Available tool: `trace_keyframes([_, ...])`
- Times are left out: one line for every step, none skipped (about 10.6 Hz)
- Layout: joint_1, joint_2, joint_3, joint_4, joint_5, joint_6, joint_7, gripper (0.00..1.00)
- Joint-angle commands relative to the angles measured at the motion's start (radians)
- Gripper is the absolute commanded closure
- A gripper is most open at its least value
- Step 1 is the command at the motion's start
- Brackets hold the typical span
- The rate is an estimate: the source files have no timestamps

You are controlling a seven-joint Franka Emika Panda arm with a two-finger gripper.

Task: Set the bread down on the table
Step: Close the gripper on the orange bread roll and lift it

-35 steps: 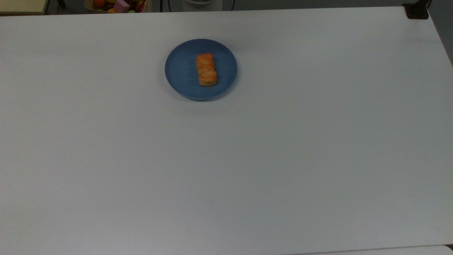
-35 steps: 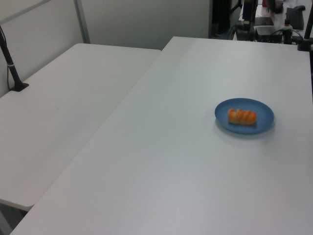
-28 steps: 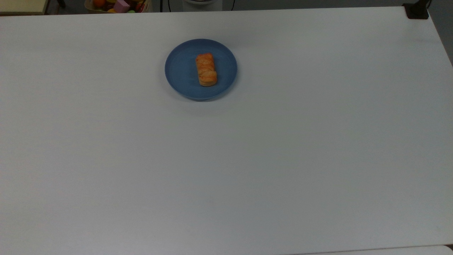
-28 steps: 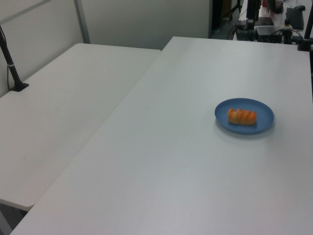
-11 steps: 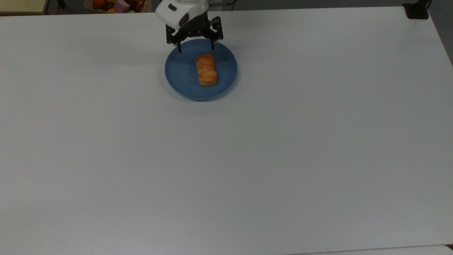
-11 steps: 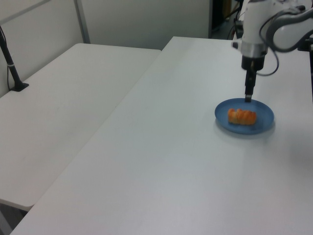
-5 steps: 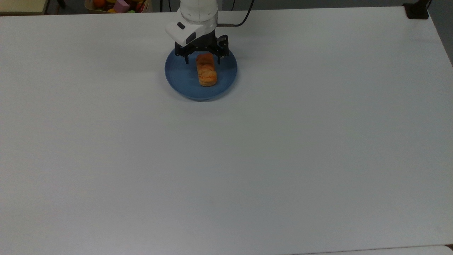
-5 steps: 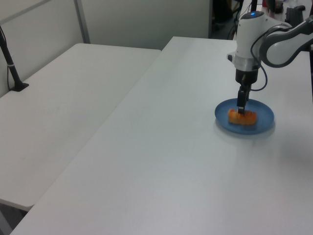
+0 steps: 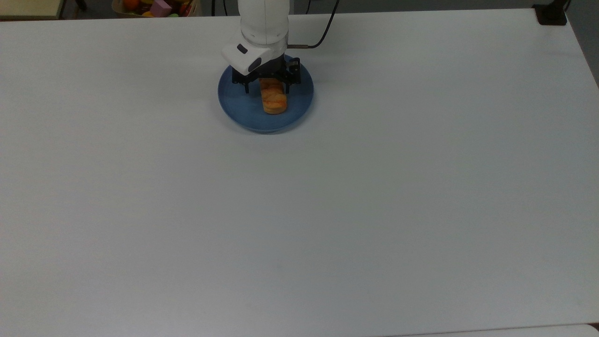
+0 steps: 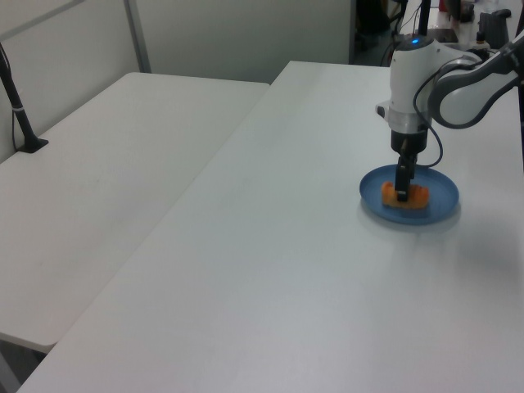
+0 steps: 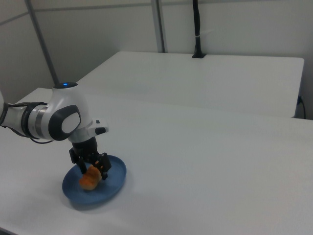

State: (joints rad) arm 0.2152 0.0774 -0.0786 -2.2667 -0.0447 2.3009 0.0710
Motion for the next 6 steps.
trace_keyframes([0.012, 0.012, -0.003, -0.007, -0.017, 0.034, 0.015, 0.19])
trace_keyframes([0.012, 0.012, -0.003, -0.008, -0.017, 0.034, 0.015, 0.29])
trace_keyframes([0.012, 0.010, -0.003, -0.008, -0.017, 0.034, 0.013, 0.42])
trace_keyframes([0.012, 0.008, -0.003, -0.008, -0.017, 0.028, 0.013, 0.54])
trace_keyframes([0.012, 0.008, -0.003, -0.007, -0.017, 0.025, 0.013, 0.61])
trace_keyframes([0.012, 0.007, -0.003, -0.007, -0.017, 0.020, 0.013, 0.62])
